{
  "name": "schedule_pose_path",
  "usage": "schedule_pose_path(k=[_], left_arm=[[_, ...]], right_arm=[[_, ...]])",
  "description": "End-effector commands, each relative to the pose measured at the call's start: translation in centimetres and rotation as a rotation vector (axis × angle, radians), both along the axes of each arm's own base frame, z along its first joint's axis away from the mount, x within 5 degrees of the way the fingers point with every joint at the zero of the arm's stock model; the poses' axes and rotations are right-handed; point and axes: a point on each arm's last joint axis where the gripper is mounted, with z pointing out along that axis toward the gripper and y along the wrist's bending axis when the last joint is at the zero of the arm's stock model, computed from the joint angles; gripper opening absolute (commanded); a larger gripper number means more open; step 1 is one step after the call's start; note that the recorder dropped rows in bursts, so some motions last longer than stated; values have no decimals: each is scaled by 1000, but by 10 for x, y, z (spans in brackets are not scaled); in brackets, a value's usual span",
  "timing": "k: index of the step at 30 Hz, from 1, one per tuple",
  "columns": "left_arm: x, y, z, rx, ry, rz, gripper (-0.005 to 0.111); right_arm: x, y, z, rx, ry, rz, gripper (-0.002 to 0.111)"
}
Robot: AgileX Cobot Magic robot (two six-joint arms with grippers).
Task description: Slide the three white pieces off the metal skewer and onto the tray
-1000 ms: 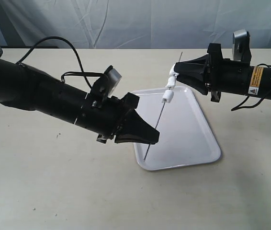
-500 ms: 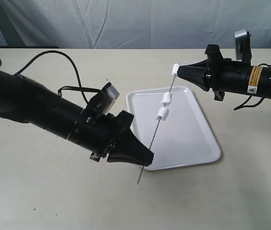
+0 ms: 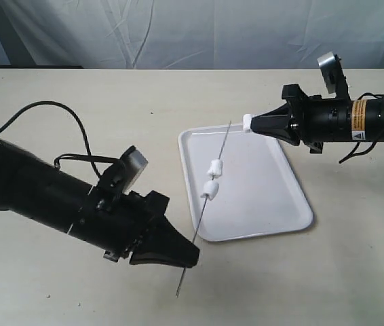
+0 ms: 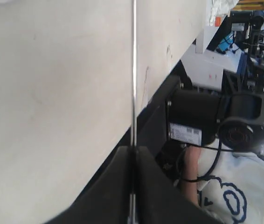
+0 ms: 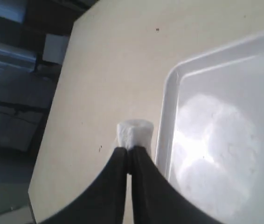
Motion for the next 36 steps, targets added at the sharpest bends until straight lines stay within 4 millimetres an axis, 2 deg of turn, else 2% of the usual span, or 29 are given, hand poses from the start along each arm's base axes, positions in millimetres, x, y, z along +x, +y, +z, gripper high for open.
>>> schedule_pose_path(k=[1, 3, 7, 9, 21, 30, 36], left_arm=[[11, 0, -1, 36, -42, 141, 0], [15, 0, -1, 55, -60, 162, 0], [13, -2, 3, 3, -56, 142, 0], [15, -3, 4, -16, -68, 160, 0], [20, -8, 14, -78, -63, 151, 0], [17, -7, 14, -70, -36, 129, 0], [16, -7, 13, -65, -27, 117, 0]], right_arm=[[-9, 0, -7, -59, 76, 88, 4], [-10, 0, -7, -66, 79, 96, 11], [-9, 3, -1, 8, 79, 91, 35], [-10, 5, 3, 60, 76, 99, 41], [-22, 44, 6, 97, 72, 218, 40], [-22, 48, 8, 114, 69, 221, 40], [-24, 51, 9, 118, 52, 239, 24]])
